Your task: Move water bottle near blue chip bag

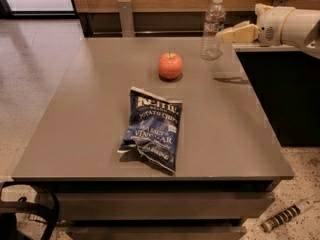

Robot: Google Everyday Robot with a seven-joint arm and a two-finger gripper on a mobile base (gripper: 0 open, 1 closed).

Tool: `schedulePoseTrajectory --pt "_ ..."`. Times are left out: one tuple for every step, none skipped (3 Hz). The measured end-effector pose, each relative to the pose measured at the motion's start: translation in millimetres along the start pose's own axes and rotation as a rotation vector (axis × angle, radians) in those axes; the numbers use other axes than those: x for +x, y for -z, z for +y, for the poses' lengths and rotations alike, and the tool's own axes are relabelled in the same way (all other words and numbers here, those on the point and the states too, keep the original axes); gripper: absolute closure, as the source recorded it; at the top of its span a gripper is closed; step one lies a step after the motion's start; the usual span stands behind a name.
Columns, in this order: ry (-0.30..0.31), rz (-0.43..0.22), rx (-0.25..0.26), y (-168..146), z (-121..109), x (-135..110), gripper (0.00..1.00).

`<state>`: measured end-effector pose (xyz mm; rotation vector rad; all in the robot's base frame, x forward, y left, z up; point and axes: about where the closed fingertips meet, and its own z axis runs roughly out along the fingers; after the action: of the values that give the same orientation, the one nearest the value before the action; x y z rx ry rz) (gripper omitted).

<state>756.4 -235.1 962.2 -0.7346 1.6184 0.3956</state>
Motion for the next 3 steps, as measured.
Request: schedulePoseTrajectory --pt "-0.067 -0.108 -0.043 -25 -3 -1 0.0" --pt "-0.124 -0.194 -0.069 -54 -7 3 0.0" --pt "-0.149 -0.221 -0.065 -75 -10 6 0.0"
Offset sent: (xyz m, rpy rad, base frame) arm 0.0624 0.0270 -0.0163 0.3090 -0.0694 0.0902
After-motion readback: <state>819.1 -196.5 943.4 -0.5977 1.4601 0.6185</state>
